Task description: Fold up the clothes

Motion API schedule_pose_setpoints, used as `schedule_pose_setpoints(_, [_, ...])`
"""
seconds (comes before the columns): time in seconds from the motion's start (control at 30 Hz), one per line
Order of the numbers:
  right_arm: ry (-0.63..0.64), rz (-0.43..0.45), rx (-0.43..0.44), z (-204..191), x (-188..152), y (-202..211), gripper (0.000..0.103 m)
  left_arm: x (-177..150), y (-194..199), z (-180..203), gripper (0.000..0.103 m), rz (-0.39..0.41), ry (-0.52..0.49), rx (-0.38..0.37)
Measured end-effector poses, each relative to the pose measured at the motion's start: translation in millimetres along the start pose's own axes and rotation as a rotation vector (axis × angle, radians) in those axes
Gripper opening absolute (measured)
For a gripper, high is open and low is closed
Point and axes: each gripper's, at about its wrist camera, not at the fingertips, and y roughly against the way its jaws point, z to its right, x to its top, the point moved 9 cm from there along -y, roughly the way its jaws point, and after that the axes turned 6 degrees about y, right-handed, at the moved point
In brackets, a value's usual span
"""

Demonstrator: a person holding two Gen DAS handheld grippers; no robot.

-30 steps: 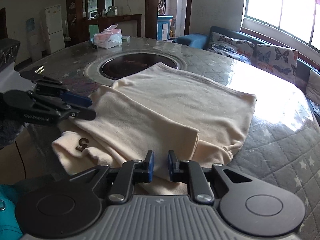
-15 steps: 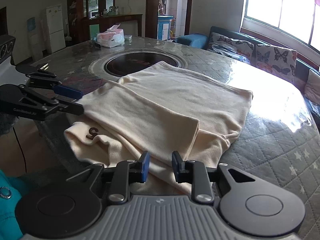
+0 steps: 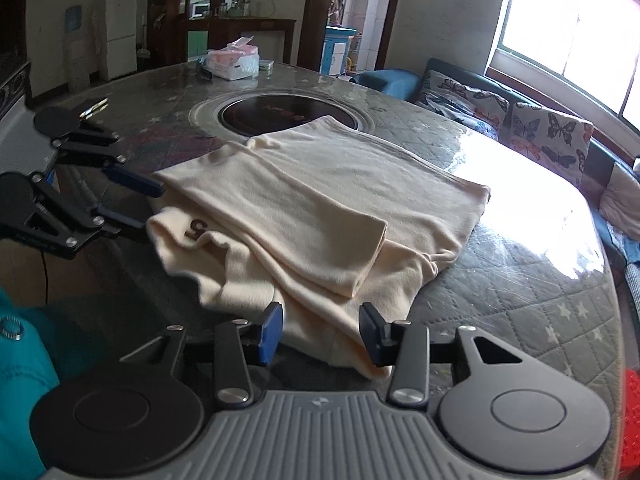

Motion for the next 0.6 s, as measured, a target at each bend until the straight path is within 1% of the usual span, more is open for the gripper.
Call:
schedule_pose_setpoints(0.07, [0.019, 0.000, -0.001, -2, -2, 1, 0.045, 2, -3, 2, 0.043, 0.008, -0.005, -0.005])
schedule_pose_setpoints(0.17, [0.048, -0.001, -0.003, -6, -5, 3, 0.056, 5, -6, 6, 0.043, 0.025, -0.019, -0.009])
schedule_pose_setpoints(0.23, [0.063, 0.004, -0.003, -8, -4, 2, 0.056, 7, -8, 8, 0.041, 0.029, -0.017, -0.018])
schedule_pose_setpoints(0.3, [0.080, 0.010, 0.004, -11, -4, 0, 0.056, 9, -9, 8, 0.030, 0.038, -0.012, -0.022])
schedule_pose_setpoints(0.33, [0.085, 0.011, 0.006, -12, -4, 0, 0.056, 11, -10, 8, 0.027, 0.044, -0.007, -0.024])
schedule_pose_setpoints(0.37, [0.093, 0.012, 0.009, -13, -3, -1, 0.056, 13, -10, 7, 0.017, 0.050, 0.000, -0.026])
schedule_pose_setpoints(0.4, [0.104, 0.016, 0.012, -14, -3, -2, 0.056, 15, -10, 6, 0.014, 0.056, 0.012, -0.027])
schedule_pose_setpoints(0.43, [0.115, 0.020, 0.014, -15, -2, -3, 0.057, 18, -10, 2, 0.013, 0.061, 0.032, -0.028])
schedule_pose_setpoints(0.47, [0.126, 0.024, 0.017, -16, -1, -5, 0.057, 22, -10, -2, 0.010, 0.067, 0.054, -0.027])
schedule_pose_setpoints(0.53, [0.142, 0.036, 0.025, -18, 1, -6, 0.059, 29, -11, -11, 0.009, 0.077, 0.099, -0.027])
schedule_pose_setpoints(0.57, [0.151, 0.042, 0.028, -19, 2, -7, 0.062, 33, -12, -16, 0.009, 0.081, 0.125, -0.027])
schedule_pose_setpoints(0.6, [0.164, 0.050, 0.023, -20, 4, -10, 0.062, 36, -14, -21, 0.009, 0.084, 0.149, -0.027])
